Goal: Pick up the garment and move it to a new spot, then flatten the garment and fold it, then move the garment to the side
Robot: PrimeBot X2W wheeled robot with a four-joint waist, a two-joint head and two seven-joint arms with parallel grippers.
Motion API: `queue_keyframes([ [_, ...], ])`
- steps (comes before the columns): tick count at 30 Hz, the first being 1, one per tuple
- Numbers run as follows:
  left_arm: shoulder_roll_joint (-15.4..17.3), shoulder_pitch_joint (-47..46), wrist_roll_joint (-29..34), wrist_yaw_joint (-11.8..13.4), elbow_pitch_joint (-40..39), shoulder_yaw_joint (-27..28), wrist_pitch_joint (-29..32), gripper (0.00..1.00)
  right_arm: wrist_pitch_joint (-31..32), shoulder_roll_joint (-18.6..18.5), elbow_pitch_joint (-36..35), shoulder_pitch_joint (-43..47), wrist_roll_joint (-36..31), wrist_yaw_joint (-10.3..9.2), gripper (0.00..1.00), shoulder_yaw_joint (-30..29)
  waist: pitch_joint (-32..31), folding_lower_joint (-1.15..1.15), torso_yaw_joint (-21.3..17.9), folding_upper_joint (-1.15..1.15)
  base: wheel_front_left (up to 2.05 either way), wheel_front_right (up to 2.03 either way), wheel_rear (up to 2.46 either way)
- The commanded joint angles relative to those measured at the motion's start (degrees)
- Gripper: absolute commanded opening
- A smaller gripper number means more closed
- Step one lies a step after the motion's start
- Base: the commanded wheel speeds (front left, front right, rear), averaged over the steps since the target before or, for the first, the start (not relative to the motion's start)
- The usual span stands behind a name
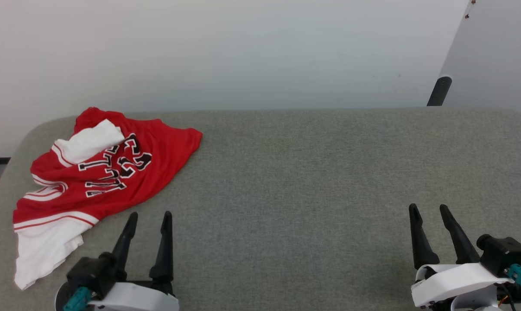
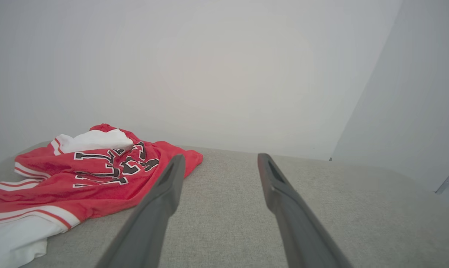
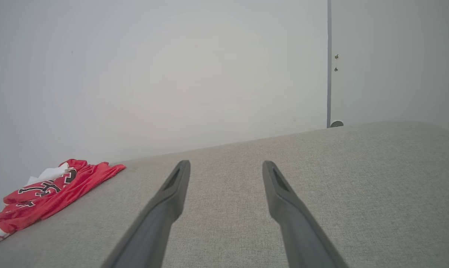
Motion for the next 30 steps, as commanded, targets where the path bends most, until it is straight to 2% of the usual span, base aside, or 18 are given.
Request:
queue_keyframes([
  [1, 0.0, 0.5, 1.9, -0.4, -0.5, 0.1, -0.5, 1.00, -0.5, 0.0, -0.5, 0.0, -1.7, 0.04, 1.00, 0.2, -0.1, 0.00, 0.0, 0.00, 0.00, 0.00, 0.00],
  [18, -0.9, 1.3, 10.1, -1.0, -1.6, 0.3, -2.3, 1.00, -1.9, -0.1, -1.4, 0.7, -9.5, 0.05, 1.00, 0.3, -0.3, 0.00, -0.2, 0.00, 0.00, 0.00, 0.00],
  [25, -1.2, 1.7, 12.4, -1.2, -1.8, 0.6, -3.0, 1.00, -2.6, -0.1, -1.7, 0.8, -12.2, 0.05, 1.00, 0.5, -0.4, 0.00, -0.1, 0.00, 0.00, 0.00, 0.00],
  [30, -1.6, 1.7, 11.6, -1.4, -1.4, 0.8, -2.9, 1.00, -2.4, -0.1, -1.7, 0.8, -12.2, 0.05, 1.00, 0.5, -0.4, 0.00, -0.1, 0.00, 0.00, 0.00, 0.00],
])
